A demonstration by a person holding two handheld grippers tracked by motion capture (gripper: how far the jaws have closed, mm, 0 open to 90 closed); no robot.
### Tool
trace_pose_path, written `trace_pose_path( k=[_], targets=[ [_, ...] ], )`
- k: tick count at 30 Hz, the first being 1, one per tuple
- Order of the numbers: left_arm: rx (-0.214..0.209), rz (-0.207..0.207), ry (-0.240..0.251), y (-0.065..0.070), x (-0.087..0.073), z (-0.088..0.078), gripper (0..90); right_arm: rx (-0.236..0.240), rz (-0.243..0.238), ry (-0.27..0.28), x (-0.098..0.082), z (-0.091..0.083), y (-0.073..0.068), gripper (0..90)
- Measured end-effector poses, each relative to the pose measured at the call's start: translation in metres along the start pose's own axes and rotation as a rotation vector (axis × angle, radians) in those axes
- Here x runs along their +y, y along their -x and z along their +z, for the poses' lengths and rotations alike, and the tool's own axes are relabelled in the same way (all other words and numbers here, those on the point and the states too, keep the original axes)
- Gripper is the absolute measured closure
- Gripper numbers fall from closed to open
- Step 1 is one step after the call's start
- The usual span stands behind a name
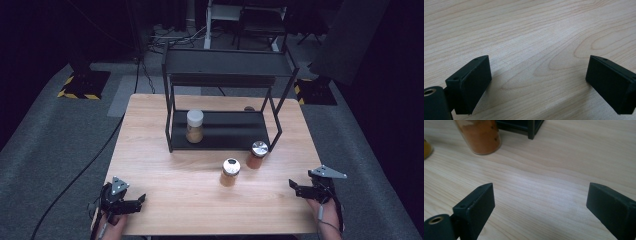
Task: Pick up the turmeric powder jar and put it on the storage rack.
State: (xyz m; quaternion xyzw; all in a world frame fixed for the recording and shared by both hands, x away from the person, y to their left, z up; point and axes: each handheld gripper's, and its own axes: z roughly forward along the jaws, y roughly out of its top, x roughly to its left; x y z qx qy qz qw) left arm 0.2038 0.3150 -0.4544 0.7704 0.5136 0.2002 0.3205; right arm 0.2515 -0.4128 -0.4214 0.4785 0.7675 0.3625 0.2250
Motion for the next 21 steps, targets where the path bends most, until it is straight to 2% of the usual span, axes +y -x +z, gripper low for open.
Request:
trace_pose_path(
  k=[15, 21],
  targets=[
    [0.000, 0.000, 0.002, 0.000, -0.001, 0.000, 6.0, 0.032, -0.016, 0.077, 0.028, -0.034, -0.006, 7.9],
    [0.001, -0.002, 0.002, 0.000, -0.001, 0.000, 6.0, 0.039, -0.016, 0.093, 0.036, -0.041, -0.008, 7.9]
  ],
)
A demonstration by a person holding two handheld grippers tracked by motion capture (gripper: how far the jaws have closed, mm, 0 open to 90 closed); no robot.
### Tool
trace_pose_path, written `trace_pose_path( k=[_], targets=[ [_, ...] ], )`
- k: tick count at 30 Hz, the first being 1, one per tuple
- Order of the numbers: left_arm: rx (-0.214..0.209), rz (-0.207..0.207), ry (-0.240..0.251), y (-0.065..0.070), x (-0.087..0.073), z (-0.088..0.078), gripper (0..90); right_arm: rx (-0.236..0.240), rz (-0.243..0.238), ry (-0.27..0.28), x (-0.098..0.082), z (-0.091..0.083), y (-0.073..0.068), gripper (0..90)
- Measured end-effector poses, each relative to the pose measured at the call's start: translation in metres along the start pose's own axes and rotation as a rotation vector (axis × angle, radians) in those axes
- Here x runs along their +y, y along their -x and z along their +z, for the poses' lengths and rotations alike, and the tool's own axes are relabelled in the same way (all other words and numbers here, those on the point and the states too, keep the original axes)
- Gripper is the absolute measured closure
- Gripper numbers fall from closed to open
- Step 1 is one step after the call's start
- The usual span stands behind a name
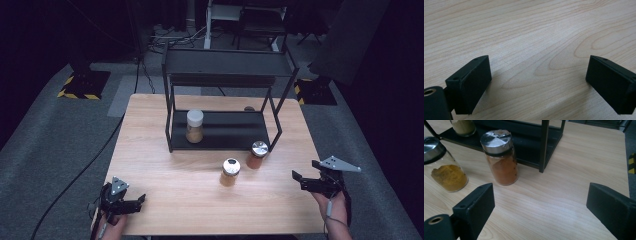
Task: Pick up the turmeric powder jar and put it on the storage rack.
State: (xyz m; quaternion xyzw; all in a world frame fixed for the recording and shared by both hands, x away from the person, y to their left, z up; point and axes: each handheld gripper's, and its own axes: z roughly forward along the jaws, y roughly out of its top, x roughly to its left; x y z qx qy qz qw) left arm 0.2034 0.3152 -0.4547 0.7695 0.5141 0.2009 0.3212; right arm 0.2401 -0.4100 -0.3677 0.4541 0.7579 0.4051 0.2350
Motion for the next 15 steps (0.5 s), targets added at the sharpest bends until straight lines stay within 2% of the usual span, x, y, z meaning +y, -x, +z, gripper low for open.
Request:
trace_pose_path(
  k=[8, 15],
  targets=[
    [0.001, -0.001, 0.000, 0.000, 0.000, 0.000, 6.0, 0.026, -0.021, 0.007, 0.015, 0.000, -0.007, 7.9],
    [0.005, -0.009, 0.002, 0.000, 0.000, 0.001, 6.0, 0.064, -0.044, 0.018, 0.030, 0.006, -0.016, 7.9]
  ],
)
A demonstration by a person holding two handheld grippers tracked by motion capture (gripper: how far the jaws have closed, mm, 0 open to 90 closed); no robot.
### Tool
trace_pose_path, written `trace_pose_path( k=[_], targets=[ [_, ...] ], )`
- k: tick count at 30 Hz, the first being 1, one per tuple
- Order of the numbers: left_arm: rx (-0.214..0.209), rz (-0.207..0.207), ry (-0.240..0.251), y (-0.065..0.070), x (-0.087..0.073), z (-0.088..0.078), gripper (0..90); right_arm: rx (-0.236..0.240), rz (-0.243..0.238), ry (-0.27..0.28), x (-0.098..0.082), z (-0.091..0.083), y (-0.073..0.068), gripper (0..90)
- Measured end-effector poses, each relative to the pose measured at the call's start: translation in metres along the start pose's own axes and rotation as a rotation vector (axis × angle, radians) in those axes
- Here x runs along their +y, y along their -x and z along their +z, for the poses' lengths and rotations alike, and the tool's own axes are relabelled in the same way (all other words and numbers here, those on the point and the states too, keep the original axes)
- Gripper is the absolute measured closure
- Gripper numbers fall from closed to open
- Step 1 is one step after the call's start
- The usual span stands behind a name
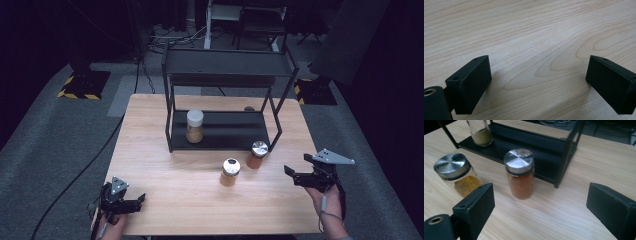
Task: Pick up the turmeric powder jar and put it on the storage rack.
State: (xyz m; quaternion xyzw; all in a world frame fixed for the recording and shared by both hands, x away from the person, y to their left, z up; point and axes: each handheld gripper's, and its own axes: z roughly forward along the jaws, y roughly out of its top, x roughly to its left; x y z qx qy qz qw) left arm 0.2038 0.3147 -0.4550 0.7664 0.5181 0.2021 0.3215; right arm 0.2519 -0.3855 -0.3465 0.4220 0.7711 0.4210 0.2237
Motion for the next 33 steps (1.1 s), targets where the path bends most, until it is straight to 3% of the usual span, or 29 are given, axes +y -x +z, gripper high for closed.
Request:
trace_pose_path(
  k=[17, 33],
  targets=[
    [0.006, -0.006, -0.002, 0.000, 0.000, 0.000, 6.0, 0.093, -0.058, -0.018, 0.046, 0.038, -0.021, 7.9],
    [0.009, -0.008, -0.002, 0.001, 0.001, 0.000, 5.7, 0.149, -0.104, -0.015, 0.071, 0.057, -0.041, 7.9]
  ],
)
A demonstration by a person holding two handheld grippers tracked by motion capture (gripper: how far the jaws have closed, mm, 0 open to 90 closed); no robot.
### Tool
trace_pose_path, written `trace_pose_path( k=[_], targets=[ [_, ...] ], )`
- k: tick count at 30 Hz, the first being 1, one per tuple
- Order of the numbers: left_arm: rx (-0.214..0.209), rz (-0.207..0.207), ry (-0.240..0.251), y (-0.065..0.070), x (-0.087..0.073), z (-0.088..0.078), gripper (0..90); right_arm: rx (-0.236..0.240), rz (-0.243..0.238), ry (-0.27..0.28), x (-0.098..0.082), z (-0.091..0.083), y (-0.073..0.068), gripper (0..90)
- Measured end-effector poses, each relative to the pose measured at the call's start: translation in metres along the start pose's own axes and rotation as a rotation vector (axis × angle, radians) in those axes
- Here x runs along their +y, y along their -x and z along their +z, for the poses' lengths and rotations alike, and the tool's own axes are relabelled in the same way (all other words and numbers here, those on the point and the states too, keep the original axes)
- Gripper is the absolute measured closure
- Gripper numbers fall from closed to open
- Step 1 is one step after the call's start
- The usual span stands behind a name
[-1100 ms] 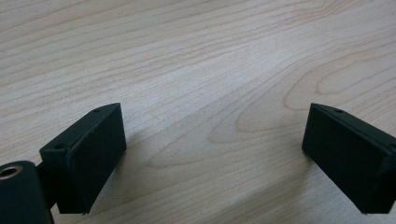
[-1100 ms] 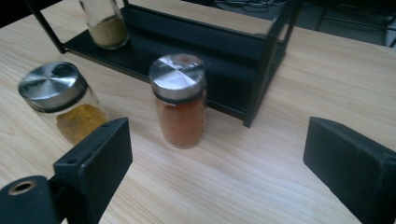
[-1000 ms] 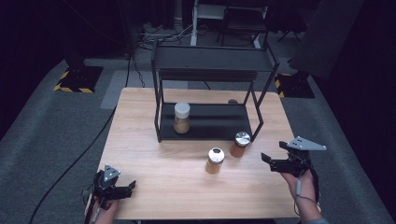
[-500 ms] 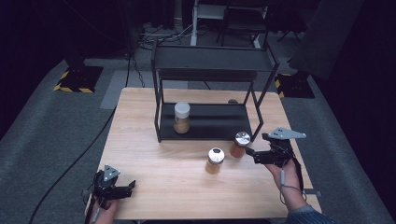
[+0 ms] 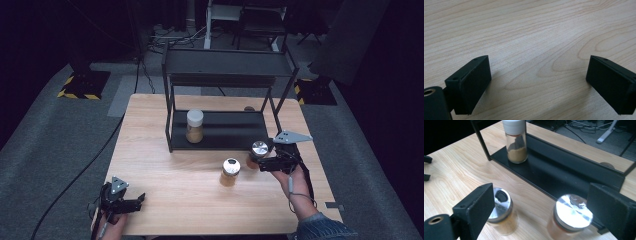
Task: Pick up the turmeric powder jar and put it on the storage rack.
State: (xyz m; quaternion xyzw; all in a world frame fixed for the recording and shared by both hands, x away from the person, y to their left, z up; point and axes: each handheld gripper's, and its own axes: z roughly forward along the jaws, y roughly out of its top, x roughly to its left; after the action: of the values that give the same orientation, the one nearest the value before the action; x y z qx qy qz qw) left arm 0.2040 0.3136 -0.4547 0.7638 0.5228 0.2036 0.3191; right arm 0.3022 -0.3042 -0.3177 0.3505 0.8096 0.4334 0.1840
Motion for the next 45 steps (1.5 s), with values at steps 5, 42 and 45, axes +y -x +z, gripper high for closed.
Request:
trace_pose_path(
  k=[5, 42, 45],
  targets=[
    [-0.001, 0.001, 0.000, 0.000, 0.000, 0.000, 5.7, 0.017, -0.009, 0.000, 0.006, 0.006, -0.005, 7.9],
    [-0.002, 0.004, -0.002, 0.000, 0.000, 0.000, 5.2, 0.059, -0.022, -0.119, 0.018, 0.068, -0.045, 6.1],
    [-0.002, 0.005, -0.001, 0.000, 0.000, 0.000, 5.2, 0.062, -0.020, -0.144, 0.016, 0.074, -0.046, 6.1]
  ],
)
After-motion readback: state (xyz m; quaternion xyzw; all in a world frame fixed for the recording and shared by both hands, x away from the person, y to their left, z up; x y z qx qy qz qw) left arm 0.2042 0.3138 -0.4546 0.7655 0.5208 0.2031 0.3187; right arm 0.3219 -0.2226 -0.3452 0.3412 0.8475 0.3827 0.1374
